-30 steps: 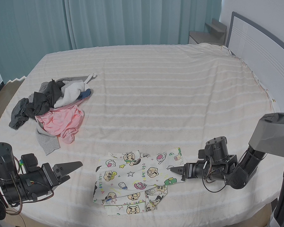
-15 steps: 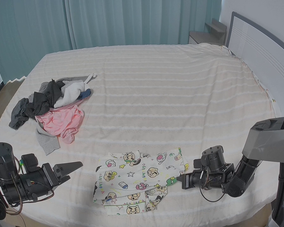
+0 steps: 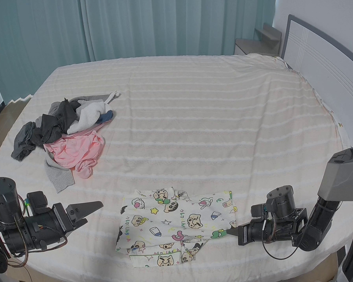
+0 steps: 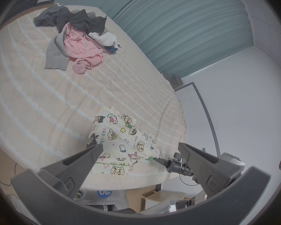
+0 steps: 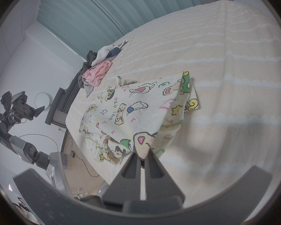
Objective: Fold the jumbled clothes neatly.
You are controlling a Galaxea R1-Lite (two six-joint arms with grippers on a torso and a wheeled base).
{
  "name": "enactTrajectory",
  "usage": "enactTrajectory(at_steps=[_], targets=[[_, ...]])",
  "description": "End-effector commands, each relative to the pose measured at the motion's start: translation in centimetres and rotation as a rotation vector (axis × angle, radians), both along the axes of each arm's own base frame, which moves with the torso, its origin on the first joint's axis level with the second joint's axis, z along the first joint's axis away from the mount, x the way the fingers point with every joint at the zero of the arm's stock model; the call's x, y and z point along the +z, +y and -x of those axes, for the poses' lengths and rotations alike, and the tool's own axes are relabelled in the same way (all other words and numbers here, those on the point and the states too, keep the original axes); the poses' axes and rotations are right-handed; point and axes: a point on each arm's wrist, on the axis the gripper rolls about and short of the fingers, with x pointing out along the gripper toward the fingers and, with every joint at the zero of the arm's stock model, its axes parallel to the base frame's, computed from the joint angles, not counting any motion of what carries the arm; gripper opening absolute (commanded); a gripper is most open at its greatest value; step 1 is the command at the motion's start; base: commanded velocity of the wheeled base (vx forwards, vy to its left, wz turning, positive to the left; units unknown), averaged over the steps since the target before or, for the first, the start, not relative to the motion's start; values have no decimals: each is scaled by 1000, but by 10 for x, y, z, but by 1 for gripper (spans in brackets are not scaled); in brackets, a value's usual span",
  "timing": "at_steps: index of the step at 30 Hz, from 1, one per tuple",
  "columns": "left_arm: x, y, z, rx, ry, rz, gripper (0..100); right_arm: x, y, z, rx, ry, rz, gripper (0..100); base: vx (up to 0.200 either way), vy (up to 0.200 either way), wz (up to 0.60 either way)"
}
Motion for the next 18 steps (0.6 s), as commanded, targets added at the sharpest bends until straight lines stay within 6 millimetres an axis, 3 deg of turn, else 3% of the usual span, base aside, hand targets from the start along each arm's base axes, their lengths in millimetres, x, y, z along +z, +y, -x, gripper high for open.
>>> enactTrajectory(at_steps=[1,18], targets=[[0,-1,0,-4,3,0,100,1,-8,3,-9,8,7,0,0,0,0],[-3,-2,0,-10,20,-6,100,-12,-19,15,36,112,103,0,0,0,0]])
